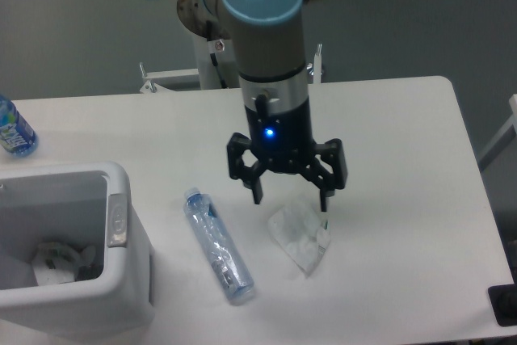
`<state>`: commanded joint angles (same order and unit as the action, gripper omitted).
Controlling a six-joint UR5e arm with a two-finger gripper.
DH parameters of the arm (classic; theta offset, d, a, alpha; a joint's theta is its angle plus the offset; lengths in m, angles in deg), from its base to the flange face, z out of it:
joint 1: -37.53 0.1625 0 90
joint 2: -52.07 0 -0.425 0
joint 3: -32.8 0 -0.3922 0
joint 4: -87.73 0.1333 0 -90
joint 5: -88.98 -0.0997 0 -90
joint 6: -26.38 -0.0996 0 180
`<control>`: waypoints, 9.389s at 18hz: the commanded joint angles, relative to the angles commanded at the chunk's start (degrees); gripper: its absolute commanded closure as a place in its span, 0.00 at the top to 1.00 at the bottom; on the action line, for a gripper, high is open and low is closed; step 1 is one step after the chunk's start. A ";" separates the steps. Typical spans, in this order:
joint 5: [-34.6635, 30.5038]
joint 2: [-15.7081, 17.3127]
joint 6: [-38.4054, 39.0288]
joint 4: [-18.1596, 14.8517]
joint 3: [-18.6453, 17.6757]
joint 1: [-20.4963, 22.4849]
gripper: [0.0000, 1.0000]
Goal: Place the trash in the trash can
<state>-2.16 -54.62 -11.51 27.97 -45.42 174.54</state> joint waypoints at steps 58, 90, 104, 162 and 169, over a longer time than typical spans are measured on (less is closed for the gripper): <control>17.20 -2.73 24.05 4.31 -0.37 4.14 0.00; 26.90 -1.03 33.58 6.15 -4.40 -1.41 1.00; 13.01 -18.98 33.75 8.44 -3.52 -3.15 1.00; 23.47 -3.95 34.45 23.55 12.30 -15.01 0.59; 23.47 -5.80 34.37 23.64 10.81 -21.00 0.97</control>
<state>21.30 -60.42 22.86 51.61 -34.61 153.55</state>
